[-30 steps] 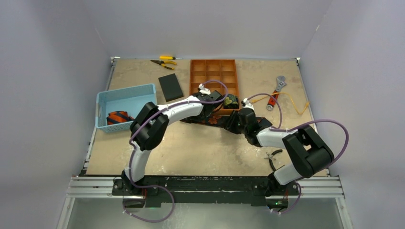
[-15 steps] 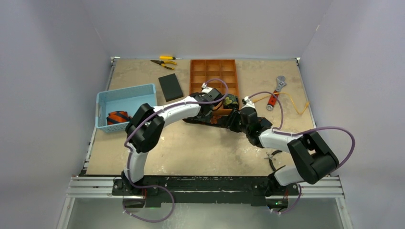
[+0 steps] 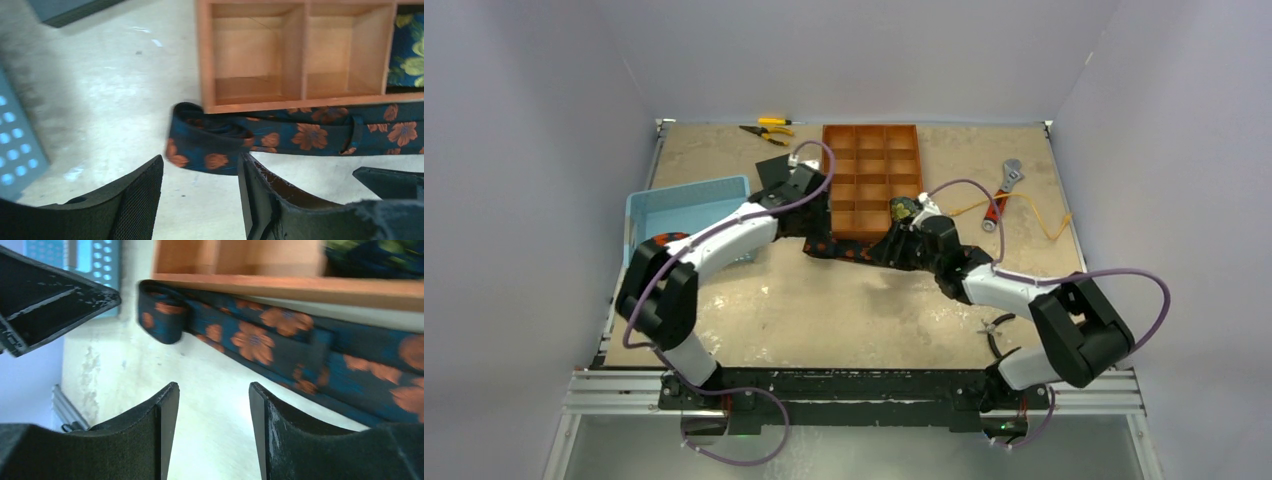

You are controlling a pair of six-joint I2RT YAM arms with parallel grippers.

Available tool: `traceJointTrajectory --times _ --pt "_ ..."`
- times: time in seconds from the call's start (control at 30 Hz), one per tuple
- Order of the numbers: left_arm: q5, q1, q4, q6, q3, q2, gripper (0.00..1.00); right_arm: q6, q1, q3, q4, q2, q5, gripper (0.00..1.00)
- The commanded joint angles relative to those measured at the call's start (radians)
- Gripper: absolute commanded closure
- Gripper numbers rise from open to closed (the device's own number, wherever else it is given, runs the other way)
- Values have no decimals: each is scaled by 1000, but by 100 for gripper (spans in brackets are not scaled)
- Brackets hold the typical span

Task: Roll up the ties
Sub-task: Roll the tie at the center of the board.

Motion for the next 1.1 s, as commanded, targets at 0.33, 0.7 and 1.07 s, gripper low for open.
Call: traceJointTrajectory --times 0.33,0.7,1.07 --pt "549 297 421 60 -312 -206 41 78 119 309 27 262 -90 60" --pt "700 394 481 56 -369 -137 40 92 127 397 28 344 -119 67" --pt "738 405 472 43 -366 -59 38 91 125 443 -42 438 -112 73"
